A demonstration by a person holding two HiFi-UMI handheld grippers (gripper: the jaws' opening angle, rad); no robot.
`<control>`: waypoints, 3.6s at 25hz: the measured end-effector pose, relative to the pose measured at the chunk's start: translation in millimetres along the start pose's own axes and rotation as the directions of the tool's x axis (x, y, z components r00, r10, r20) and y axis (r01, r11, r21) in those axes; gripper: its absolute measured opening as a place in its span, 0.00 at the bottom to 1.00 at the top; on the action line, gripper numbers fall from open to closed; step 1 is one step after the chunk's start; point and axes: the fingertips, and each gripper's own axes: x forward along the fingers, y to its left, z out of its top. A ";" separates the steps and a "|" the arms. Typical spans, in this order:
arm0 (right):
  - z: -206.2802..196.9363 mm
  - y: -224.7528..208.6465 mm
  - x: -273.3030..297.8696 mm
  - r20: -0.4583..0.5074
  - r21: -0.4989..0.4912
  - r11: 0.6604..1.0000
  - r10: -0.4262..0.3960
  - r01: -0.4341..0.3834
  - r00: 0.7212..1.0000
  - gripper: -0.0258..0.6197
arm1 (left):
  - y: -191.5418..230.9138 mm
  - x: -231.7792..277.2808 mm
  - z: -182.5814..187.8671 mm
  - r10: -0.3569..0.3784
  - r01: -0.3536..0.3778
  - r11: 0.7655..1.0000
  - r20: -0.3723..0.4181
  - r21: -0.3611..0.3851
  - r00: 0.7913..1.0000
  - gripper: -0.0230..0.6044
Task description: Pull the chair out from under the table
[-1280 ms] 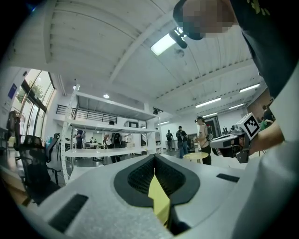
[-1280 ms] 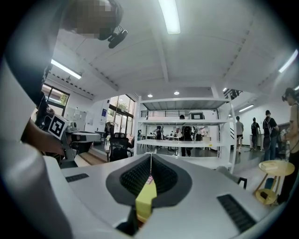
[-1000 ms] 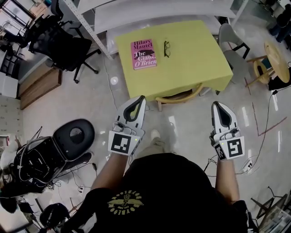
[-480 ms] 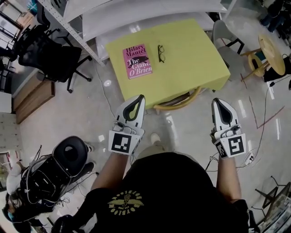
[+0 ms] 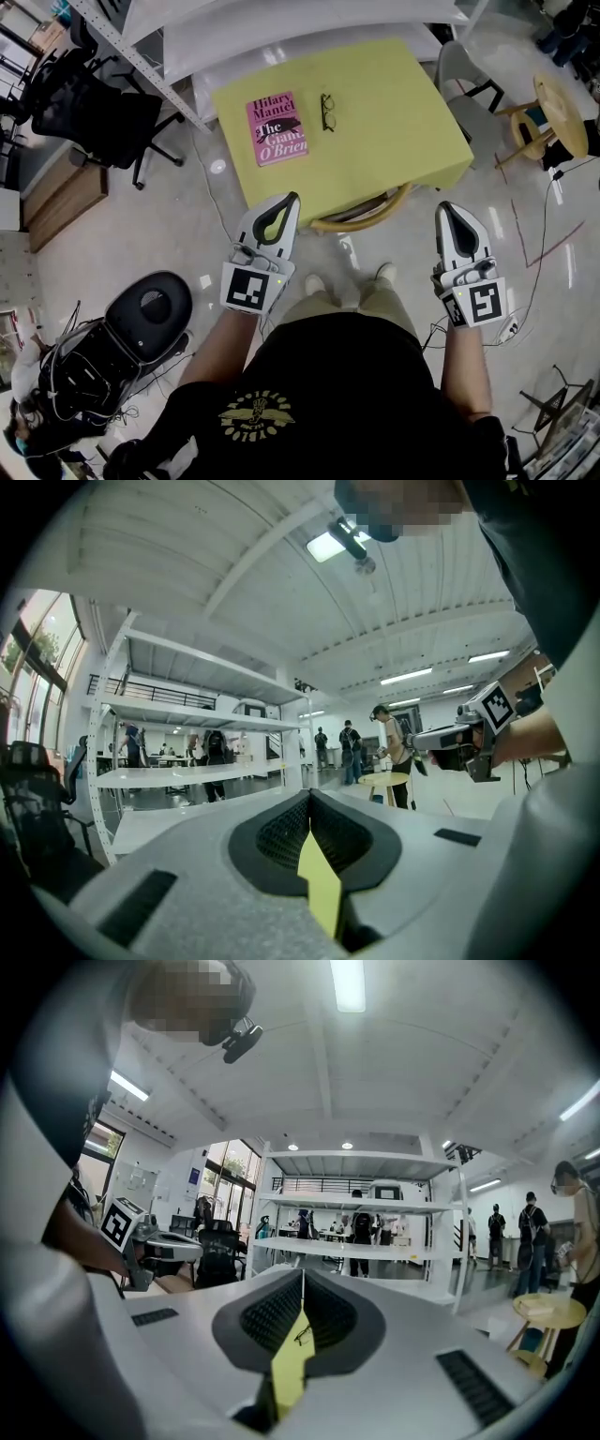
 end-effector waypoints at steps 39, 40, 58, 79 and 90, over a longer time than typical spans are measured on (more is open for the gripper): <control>-85.9 -92.4 84.2 -0.037 0.065 0.821 0.570 -0.567 0.821 0.06 | -74.4 78.5 -78.0 0.299 -0.297 0.954 -0.278 0.049 0.913 0.05; -89.9 -91.0 85.6 -0.044 0.075 0.825 0.563 -0.560 0.825 0.06 | -72.8 80.3 -84.6 0.286 -0.284 0.958 -0.285 0.047 0.915 0.05; -195.0 -54.8 88.0 -0.233 0.186 0.784 0.621 -0.592 0.748 0.14 | -88.5 98.4 -209.7 0.017 -0.039 0.999 -0.472 -0.037 0.881 0.21; -364.7 -38.2 68.7 -0.617 0.233 0.637 0.681 -0.735 0.395 0.37 | -156.9 95.5 -363.0 -0.353 0.423 0.898 -0.769 -0.119 0.534 0.36; -433.1 -37.2 59.9 -0.778 0.218 0.516 0.605 -0.828 0.171 0.39 | -171.4 104.2 -422.7 -0.378 0.518 0.842 -0.851 -0.152 0.365 0.36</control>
